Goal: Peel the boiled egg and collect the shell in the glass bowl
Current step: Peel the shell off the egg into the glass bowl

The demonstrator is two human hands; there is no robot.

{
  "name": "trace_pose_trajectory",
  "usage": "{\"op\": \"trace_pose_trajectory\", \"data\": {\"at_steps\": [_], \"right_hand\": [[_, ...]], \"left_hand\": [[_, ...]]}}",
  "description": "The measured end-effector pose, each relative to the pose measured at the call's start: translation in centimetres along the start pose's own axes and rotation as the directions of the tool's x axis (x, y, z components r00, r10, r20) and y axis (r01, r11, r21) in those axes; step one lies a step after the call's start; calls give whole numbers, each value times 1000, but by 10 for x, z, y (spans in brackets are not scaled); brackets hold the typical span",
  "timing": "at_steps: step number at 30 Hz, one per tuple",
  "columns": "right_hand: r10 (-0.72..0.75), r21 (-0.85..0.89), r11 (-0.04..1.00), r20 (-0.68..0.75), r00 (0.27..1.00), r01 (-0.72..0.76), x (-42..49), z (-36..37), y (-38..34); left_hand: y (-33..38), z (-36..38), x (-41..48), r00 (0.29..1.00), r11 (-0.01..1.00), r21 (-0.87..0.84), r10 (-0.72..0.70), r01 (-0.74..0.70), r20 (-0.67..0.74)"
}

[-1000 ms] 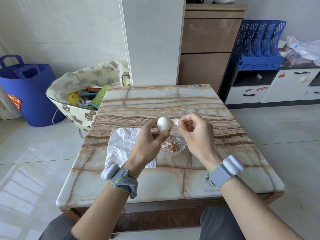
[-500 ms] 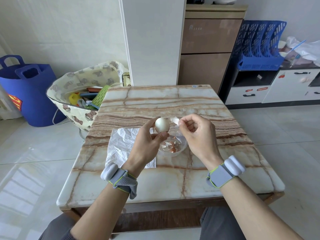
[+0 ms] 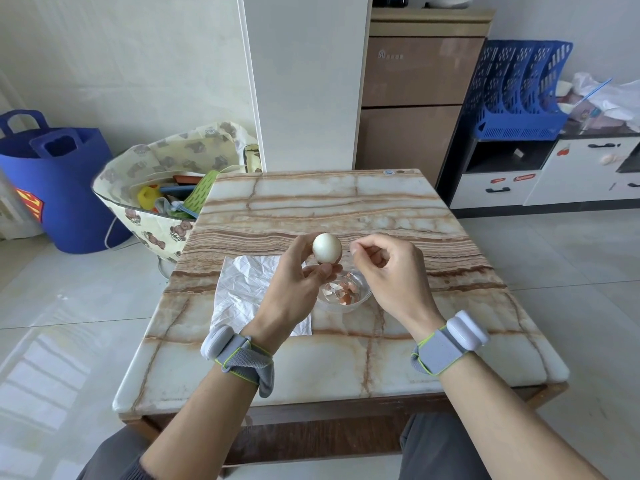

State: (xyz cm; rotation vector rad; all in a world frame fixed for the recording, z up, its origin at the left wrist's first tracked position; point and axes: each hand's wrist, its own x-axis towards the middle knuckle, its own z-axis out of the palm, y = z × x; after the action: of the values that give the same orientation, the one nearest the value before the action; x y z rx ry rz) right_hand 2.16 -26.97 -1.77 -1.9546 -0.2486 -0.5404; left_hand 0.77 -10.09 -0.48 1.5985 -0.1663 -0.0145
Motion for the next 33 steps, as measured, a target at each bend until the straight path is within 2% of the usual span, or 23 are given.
{"op": "trace_pose_trajectory", "data": {"at_steps": [5,11,24,33], "right_hand": [[9,11,1000,21,1000,-9,1,3,-2],[5,87,996,53,999,-10,-2,9,-5],[-37,-5,999,47,998,37,-1,9,-2],[-17,-13,1000,9,1000,17,0,8,-3]], "left_hand": [[3,0,-1,999,1000,-17,-8,9,34],[4,1,2,1000,1000,-3,4,-4,5],[-5,-1,8,1000,1000,8,23,-23,-11],[-6,-2,9,999,999,35,36,-36,-15]]}}
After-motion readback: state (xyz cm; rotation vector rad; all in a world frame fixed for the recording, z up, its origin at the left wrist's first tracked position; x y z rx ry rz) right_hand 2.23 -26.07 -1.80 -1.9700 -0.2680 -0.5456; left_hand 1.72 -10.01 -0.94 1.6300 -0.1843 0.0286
